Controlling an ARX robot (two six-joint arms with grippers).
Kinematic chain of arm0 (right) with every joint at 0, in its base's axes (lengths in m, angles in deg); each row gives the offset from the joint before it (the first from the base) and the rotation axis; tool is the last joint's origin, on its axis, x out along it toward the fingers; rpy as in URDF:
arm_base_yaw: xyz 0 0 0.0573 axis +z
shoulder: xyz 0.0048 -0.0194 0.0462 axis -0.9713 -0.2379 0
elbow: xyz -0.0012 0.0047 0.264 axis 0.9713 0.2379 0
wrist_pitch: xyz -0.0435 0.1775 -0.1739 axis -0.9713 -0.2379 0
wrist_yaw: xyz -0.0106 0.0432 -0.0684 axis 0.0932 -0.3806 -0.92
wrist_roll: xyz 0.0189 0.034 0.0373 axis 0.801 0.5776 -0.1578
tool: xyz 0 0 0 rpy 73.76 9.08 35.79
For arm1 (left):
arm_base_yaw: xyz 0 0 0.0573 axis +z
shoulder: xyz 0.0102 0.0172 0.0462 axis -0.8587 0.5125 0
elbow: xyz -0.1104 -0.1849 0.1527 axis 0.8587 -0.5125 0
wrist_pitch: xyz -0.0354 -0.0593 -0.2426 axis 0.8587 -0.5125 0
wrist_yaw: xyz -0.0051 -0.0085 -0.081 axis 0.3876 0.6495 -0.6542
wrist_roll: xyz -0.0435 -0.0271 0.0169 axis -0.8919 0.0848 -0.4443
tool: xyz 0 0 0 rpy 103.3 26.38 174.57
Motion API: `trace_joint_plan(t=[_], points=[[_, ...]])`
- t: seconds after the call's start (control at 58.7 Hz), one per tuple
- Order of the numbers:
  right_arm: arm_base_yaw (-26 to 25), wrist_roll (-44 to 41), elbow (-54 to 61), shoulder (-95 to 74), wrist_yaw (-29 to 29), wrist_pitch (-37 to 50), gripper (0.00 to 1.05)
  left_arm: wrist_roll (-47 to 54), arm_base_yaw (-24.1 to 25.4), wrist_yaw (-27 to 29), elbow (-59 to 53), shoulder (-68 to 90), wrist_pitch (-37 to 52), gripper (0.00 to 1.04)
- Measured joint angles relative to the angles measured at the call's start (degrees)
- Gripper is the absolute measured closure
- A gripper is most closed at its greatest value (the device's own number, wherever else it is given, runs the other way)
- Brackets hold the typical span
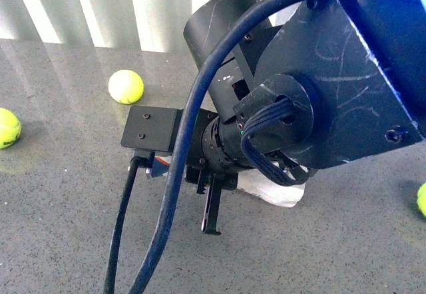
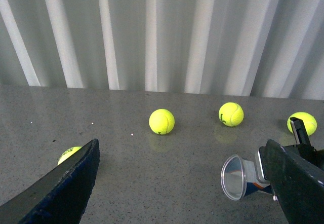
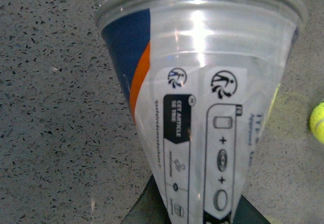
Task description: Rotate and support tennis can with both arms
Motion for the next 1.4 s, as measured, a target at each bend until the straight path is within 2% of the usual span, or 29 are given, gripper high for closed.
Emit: trace_joint_plan(t=[0.222,0.375,0.511,0.648,0.699,0.955,1.159,1.398], points=[[-0.24,-0.17,0.33,-1.44,-0.39,3.3,0.97,0.0,0.0,0.0,0.0,0.0,0.0,0.07],[-0.39,0.46,0.35,-2.03,0.33,4.9,0.61,0.0,0.0,0.0,0.0,0.0,0.0,0.07],[-0.59,0.96,0.52,-2.01,0.76,5.44,0.39,0.0,0.0,-0.02,0.0,0.0,0.0,0.07],[-0.9,0.96,2.4,-1.4,1.03,5.4,0.11,0.0,0.0,-0.02,0.0,0.0,0.0,0.07],[-0.98,0.96,3.13,-0.81,1.11,5.38,0.05,0.0,0.0,-0.02,0.0,0.0,0.0,0.07],[-1.79,1.2,8.72,6.08,2.03,4.22,0.07,0.0,0.0,-0.02,0.0,0.0,0.0,0.07],[-4.59,3.58,16.87,14.64,3.26,3.5,0.07,0.0,0.0,0.0,0.0,0.0,0.0,0.07],[-13.46,7.82,28.85,28.72,2.03,9.07,0.07,0.0,0.0,0.0,0.0,0.0,0.0,0.07]])
